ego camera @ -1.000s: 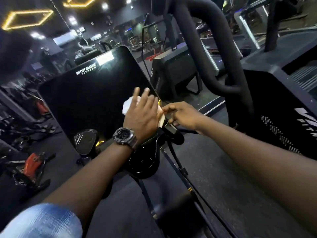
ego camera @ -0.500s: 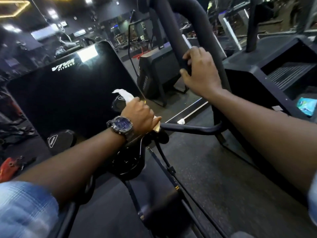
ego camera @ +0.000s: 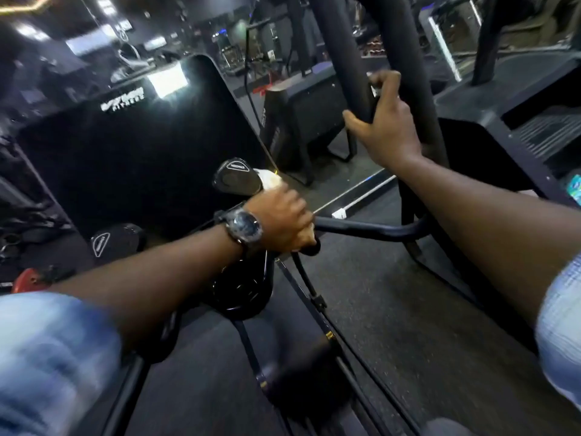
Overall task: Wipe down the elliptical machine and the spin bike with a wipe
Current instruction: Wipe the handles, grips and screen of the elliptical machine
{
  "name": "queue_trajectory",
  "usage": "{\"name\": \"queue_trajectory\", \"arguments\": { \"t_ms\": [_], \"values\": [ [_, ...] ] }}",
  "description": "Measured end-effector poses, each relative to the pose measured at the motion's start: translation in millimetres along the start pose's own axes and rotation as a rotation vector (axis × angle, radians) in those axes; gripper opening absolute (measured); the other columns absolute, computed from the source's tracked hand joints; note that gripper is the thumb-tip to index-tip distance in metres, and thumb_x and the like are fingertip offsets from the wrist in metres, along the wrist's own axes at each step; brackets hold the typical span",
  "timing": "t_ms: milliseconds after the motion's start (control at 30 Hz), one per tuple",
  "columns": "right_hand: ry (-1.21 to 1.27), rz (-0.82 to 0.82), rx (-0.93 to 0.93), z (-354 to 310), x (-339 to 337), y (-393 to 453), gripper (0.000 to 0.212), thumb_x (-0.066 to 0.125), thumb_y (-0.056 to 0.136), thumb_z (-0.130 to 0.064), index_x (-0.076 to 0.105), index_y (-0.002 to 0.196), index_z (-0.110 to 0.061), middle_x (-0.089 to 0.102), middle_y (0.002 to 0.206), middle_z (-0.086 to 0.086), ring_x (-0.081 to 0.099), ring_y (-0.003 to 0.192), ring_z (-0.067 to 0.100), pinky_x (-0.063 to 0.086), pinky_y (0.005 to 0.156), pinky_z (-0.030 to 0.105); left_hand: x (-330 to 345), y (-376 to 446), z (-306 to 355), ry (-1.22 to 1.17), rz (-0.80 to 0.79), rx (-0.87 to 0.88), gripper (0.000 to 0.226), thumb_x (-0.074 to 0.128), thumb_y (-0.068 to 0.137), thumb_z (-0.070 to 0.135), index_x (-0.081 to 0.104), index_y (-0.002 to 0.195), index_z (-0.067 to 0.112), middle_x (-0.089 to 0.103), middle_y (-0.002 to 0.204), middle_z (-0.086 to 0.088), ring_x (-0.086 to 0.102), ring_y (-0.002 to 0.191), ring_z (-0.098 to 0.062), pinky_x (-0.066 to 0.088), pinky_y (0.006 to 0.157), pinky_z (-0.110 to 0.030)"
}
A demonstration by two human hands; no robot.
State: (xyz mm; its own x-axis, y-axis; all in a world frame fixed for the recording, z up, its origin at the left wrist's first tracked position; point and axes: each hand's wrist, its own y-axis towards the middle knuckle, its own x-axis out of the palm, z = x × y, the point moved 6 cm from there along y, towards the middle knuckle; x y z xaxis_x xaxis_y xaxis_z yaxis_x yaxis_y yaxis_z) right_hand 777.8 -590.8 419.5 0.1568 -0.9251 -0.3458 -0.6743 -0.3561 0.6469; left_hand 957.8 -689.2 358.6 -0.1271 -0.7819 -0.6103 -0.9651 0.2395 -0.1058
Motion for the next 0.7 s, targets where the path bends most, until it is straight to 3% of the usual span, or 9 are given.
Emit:
{"name": "queue_trajectory", "arguments": {
  "t_ms": [100, 200, 300, 367, 433, 567, 700],
  "values": [
    [-0.093, 0.014, 0.027, 4, 3, -2, 0.055, 0.059, 0.088, -0.051, 0.042, 0.127, -0.016, 0.060, 0.097, -0.001, 0.058, 0.080, 0.020, 0.042, 0.068, 0.032, -13, -7, -31, 0.054, 0.000, -0.153, 0.072, 0.017, 0.091, 0.069, 0.060, 0.068, 0.016, 0.062, 0.064, -0.007, 0.055, 0.061, -0.026, 0.033, 0.068, -0.036],
    [-0.128, 0.036, 0.026, 4, 2, 1, 0.052, 0.056, 0.088, -0.056, 0.044, 0.121, -0.016, 0.064, 0.092, 0.002, 0.060, 0.077, 0.022, 0.043, 0.064, 0.033, -13, 3, -13, 0.005, -0.049, -0.241, 0.069, 0.019, 0.092, 0.063, 0.062, 0.066, 0.015, 0.061, 0.061, -0.008, 0.052, 0.058, -0.024, 0.035, 0.069, -0.036],
    [-0.139, 0.029, 0.024, 9, 4, 3, 0.050, 0.054, 0.087, -0.059, 0.044, 0.114, -0.017, 0.064, 0.087, 0.002, 0.062, 0.075, 0.025, 0.044, 0.063, 0.035, 3, 26, 37, -0.058, -0.195, -0.189, 0.050, 0.032, 0.093, 0.051, 0.063, 0.069, 0.020, 0.055, 0.060, 0.002, 0.043, 0.053, -0.018, 0.033, 0.065, -0.034],
    [-0.128, 0.017, 0.005, 13, 6, 3, 0.049, 0.055, 0.089, -0.059, 0.045, 0.114, -0.018, 0.063, 0.083, -0.002, 0.060, 0.070, 0.017, 0.041, 0.060, 0.030, 9, 37, 66, 0.002, -0.298, -0.097, 0.037, 0.042, 0.095, 0.030, 0.056, 0.063, 0.019, 0.042, 0.054, 0.005, 0.033, 0.049, -0.015, 0.031, 0.063, -0.030],
    [-0.127, 0.028, -0.021, 13, 5, 3, 0.049, 0.055, 0.090, -0.059, 0.046, 0.115, -0.018, 0.061, 0.080, -0.007, 0.058, 0.064, 0.009, 0.039, 0.055, 0.023, 14, 43, 80, 0.052, -0.366, -0.042, 0.037, 0.040, 0.096, 0.012, 0.047, 0.060, 0.017, 0.034, 0.053, 0.005, 0.031, 0.049, -0.012, 0.032, 0.063, -0.027],
    [-0.126, 0.028, -0.042, 9, 2, 3, 0.050, 0.054, 0.093, -0.057, 0.047, 0.121, -0.017, 0.053, 0.074, -0.013, 0.050, 0.056, -0.005, 0.031, 0.049, 0.013, 18, 43, 66, 0.016, -0.355, -0.122, 0.031, 0.045, 0.095, 0.013, 0.054, 0.066, 0.018, 0.046, 0.057, 0.007, 0.034, 0.046, -0.013, 0.035, 0.057, -0.029],
    [-0.149, 0.040, -0.043, 7, 3, 1, 0.050, 0.053, 0.093, -0.058, 0.047, 0.121, -0.017, 0.057, 0.078, -0.011, 0.050, 0.058, -0.002, 0.031, 0.049, 0.013, 8, 31, 41, -0.045, -0.333, -0.147, 0.022, 0.048, 0.091, 0.020, 0.060, 0.074, 0.022, 0.051, 0.061, 0.006, 0.049, 0.056, -0.017, 0.037, 0.061, -0.031]
  ]
}}
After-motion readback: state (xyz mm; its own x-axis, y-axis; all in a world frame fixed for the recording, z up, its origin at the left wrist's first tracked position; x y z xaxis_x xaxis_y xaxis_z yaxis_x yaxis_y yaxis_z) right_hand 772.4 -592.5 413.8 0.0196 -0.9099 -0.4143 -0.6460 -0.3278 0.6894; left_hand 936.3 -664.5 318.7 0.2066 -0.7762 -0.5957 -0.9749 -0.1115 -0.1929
